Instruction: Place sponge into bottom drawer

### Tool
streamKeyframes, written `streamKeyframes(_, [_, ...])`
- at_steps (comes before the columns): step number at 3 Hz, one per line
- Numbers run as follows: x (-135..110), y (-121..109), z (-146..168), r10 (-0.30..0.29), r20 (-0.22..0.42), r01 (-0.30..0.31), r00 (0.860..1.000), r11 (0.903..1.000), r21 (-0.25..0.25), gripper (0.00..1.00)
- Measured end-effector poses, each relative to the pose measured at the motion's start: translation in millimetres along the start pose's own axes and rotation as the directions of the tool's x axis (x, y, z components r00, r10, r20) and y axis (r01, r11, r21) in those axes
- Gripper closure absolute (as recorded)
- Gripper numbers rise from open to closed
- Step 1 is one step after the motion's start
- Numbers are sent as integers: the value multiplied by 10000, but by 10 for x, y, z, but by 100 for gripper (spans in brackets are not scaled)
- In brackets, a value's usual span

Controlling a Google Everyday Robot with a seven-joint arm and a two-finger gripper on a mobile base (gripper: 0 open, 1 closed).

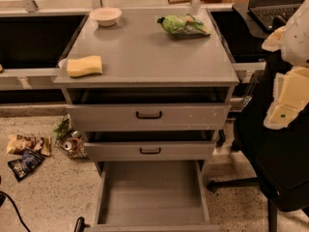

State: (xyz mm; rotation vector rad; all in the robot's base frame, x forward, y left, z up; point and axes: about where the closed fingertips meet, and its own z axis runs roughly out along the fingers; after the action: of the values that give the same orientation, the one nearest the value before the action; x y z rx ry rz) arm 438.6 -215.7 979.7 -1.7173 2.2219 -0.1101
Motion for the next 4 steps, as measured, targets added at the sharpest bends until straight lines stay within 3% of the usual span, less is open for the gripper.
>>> streamKeyframes(1, [-20,-25,4,27,81,-27,10000,10000,58,0])
streamKeyframes(2, [-258,-328,261,-9,620,-14,9981,9993,365,0])
streamKeyframes(3, [-707,-788,662,-19,1761,-112,9844,9972,734,0])
streamKeyframes(4, [-1169,-1195,971,221,3154,-590,9487,9924,1079,0])
